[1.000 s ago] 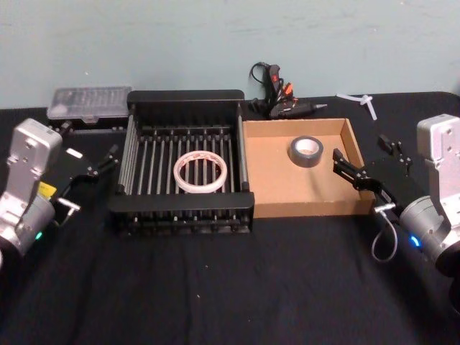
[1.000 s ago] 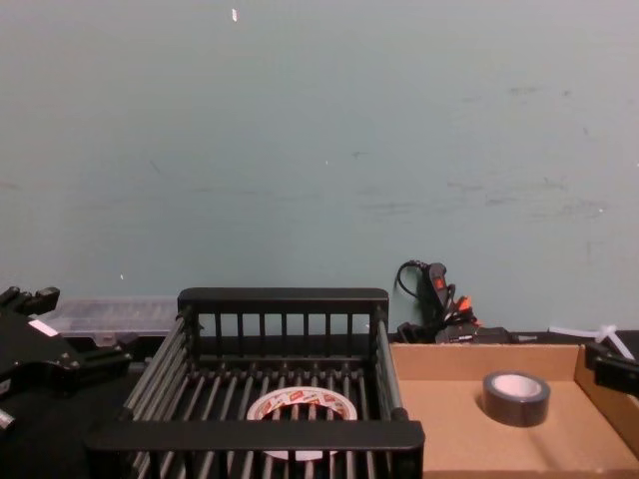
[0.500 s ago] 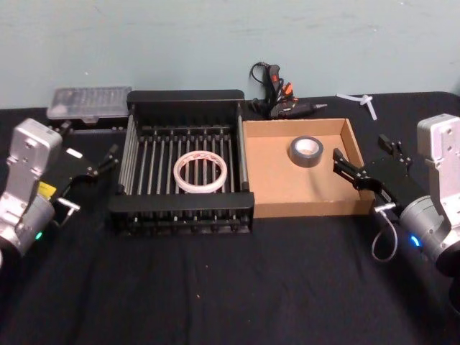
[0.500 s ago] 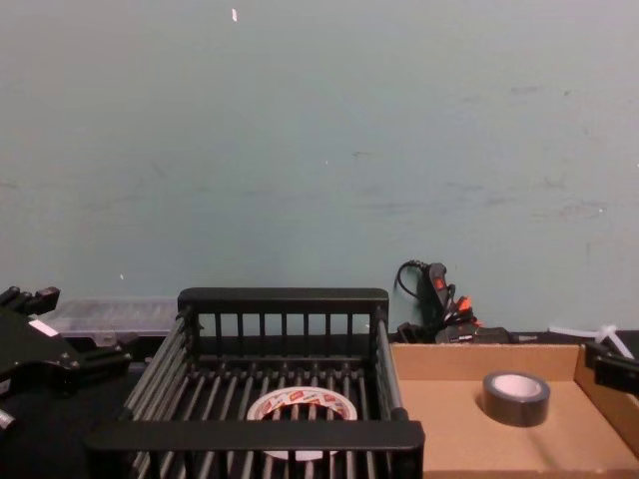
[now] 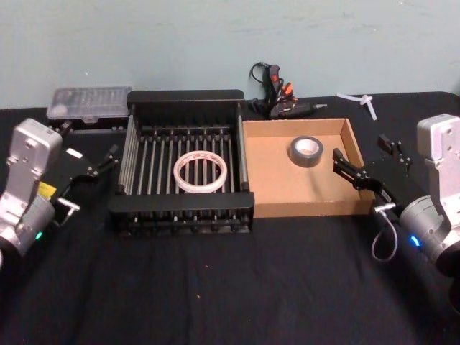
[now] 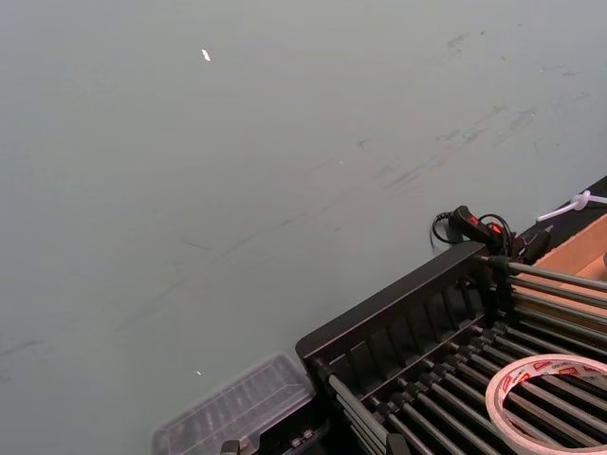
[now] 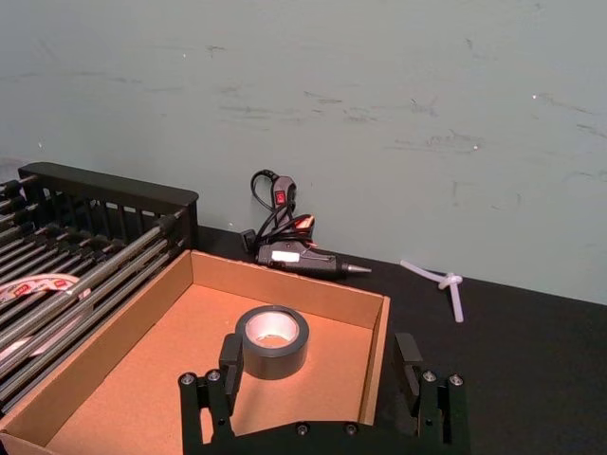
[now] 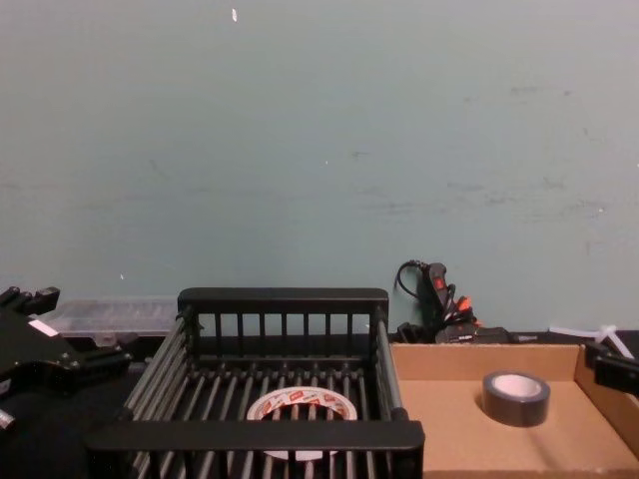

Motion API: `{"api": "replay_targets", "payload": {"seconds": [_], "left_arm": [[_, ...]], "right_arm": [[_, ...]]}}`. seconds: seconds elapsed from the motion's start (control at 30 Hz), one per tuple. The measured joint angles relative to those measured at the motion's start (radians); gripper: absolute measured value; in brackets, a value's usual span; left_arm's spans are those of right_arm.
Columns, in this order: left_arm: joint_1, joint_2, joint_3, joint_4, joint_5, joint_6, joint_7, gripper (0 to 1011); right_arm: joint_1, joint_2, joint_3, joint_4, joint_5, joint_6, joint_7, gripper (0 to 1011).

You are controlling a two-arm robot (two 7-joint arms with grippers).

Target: Pick up the white tape and place it into the black box , Pick up the silver tape and place it into the brown box.

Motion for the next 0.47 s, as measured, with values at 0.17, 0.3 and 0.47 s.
{"api": "replay_targets", "payload": {"seconds": [0.17,0.3,0.47], "left_arm": [[0.0,0.0,0.0,0.0,0.0,0.0,0.0,1001],[0.0,0.0,0.0,0.0,0.0,0.0,0.0,1001],[0.0,0.0,0.0,0.0,0.0,0.0,0.0,1001]], "right_arm": [[0.0,0.0,0.0,0.0,0.0,0.0,0.0,1002],[0.0,0.0,0.0,0.0,0.0,0.0,0.0,1002],[0.0,0.0,0.0,0.0,0.0,0.0,0.0,1002]]}}
